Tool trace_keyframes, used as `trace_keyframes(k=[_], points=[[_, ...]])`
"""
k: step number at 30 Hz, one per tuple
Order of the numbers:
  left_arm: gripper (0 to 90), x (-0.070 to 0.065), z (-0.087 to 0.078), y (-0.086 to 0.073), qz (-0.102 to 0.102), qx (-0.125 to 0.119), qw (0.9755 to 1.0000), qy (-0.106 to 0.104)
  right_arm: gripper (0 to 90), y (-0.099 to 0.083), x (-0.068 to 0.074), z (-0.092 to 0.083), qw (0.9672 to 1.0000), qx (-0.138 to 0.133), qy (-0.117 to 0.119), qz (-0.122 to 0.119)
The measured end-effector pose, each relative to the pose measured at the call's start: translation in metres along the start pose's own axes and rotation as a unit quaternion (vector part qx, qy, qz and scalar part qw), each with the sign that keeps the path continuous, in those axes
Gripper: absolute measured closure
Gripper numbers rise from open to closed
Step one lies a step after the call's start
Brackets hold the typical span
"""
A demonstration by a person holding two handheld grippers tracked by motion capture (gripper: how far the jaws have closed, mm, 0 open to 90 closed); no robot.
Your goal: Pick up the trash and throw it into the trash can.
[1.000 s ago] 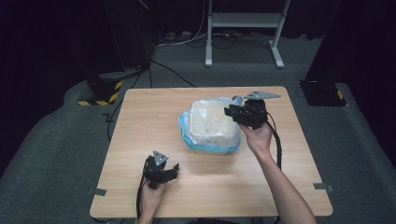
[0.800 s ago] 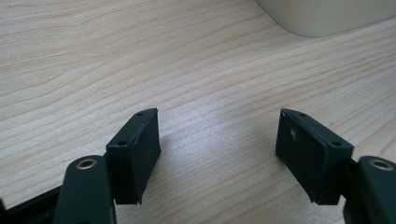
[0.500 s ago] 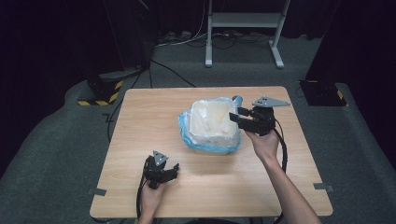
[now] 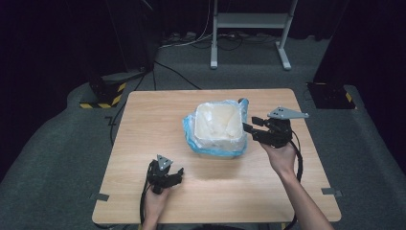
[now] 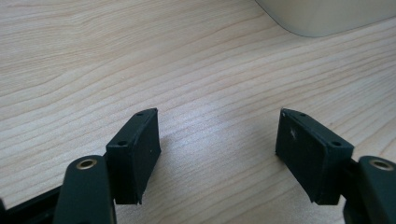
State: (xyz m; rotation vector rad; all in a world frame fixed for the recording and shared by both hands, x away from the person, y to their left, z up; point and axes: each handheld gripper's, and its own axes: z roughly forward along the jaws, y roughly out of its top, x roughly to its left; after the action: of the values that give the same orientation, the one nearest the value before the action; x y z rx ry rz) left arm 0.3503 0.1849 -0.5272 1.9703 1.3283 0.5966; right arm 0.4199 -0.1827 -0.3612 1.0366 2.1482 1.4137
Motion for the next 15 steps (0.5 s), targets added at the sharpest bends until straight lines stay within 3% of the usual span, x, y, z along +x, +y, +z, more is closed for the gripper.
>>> trace_keyframes(k=[15], points=[[30.1, 0.0, 0.0, 0.0, -0.002, -0.001, 1.0, 0.0, 51.5, -0.029, -0.007, -0.031, 0.9997, -0.014, -0.007, 0.02]])
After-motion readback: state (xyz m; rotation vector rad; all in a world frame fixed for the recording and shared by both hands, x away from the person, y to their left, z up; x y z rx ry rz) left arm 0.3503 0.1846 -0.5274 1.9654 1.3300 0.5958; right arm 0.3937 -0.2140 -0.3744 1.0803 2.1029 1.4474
